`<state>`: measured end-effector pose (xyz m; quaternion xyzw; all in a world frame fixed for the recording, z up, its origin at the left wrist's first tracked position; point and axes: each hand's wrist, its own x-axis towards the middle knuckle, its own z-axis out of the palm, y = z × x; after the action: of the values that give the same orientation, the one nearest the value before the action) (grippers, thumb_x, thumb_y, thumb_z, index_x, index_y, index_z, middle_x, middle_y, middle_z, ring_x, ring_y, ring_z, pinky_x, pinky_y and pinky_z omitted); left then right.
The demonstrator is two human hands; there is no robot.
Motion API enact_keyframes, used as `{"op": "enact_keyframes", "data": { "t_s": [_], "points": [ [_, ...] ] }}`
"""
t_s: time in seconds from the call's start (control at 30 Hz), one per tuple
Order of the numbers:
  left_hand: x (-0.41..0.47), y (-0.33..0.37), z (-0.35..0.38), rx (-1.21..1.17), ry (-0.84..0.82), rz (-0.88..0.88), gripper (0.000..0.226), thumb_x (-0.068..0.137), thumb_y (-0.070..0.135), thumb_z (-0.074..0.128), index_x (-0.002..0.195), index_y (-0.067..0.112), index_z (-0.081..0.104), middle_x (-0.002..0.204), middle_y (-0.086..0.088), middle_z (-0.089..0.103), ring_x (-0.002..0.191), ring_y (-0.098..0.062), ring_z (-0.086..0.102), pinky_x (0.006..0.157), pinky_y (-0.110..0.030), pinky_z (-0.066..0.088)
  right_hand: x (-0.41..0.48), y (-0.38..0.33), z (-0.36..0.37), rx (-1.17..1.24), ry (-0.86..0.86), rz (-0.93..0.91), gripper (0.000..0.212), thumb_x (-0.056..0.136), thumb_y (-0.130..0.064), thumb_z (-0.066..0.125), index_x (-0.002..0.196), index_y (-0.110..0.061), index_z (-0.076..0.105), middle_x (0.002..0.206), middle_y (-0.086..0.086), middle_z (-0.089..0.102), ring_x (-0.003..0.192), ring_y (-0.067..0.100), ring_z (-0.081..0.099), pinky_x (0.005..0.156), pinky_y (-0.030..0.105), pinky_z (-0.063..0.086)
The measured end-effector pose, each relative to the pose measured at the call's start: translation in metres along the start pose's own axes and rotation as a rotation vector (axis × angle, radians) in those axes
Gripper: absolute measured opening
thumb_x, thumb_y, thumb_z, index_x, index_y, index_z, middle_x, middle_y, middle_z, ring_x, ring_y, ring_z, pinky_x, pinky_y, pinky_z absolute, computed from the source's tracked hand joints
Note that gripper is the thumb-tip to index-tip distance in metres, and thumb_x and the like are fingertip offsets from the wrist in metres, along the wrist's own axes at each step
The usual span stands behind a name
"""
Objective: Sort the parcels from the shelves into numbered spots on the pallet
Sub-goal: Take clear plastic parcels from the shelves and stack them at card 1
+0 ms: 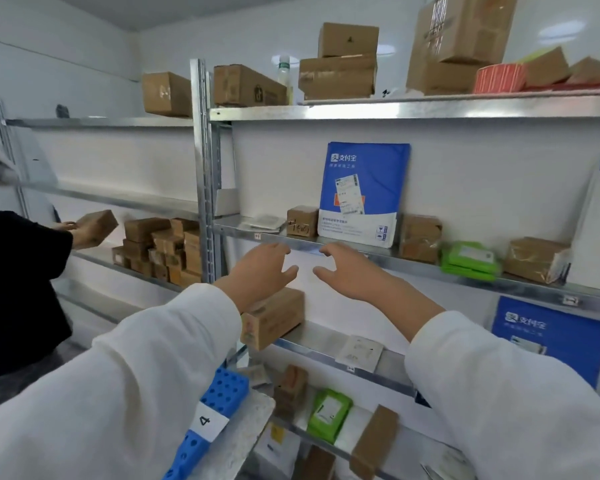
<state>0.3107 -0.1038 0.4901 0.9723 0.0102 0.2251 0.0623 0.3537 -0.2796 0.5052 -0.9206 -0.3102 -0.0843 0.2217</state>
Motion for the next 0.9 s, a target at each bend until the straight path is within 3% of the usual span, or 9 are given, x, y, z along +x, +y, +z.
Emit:
{"op": "enact_keyframes", "data": {
  "t_s": [0.37,0.6,0.7,0.9],
  "points": [
    [0.098,-0.114,0.024,0.051,-0.044,0.0,0.048,0.095,0.04,0.047,0.135,0.014,0.046,0.137,-0.005,0.05,0.123,-0.022,0.048,0.099,-0.036,0.043,0.137,-0.007,0.056,0.08,-0.05,0.006,0.067,0.089,-0.045,0.057,0.145,-0.018,0.033,0.148,0.002,0.038,0.131,0.018,0.042,0.103,0.031,0.038],
    [0.167,-0.209,0.071,0.03,-0.032,-0.05,0.046,0.097,0.035,0.042,0.136,0.011,0.044,0.135,-0.008,0.051,0.123,-0.024,0.047,0.099,-0.036,0.042,0.256,-0.024,0.108,0.174,-0.017,0.035,0.05,0.1,-0.045,0.037,0.135,-0.011,0.045,0.14,0.008,0.047,0.124,0.018,0.045,0.089,0.023,0.031],
    [0.19,-0.24,0.099,0.034,-0.053,-0.057,0.044,0.096,0.032,0.043,0.133,0.008,0.045,0.131,-0.01,0.053,0.12,-0.027,0.049,0.097,-0.037,0.044,0.296,-0.019,0.131,0.138,-0.056,0.072,0.056,0.1,-0.045,0.036,0.141,-0.008,0.038,0.146,0.01,0.04,0.132,0.022,0.039,0.094,0.021,0.029],
    [0.252,-0.278,0.11,-0.032,-0.028,-0.055,0.038,0.097,0.029,0.045,0.127,0.006,0.049,0.128,-0.012,0.054,0.118,-0.028,0.049,0.096,-0.04,0.044,0.371,-0.004,0.149,0.009,-0.115,0.169,0.065,0.099,-0.051,0.034,0.145,-0.005,0.031,0.152,0.012,0.03,0.134,0.029,0.038,0.106,0.032,0.035]
  ]
}}
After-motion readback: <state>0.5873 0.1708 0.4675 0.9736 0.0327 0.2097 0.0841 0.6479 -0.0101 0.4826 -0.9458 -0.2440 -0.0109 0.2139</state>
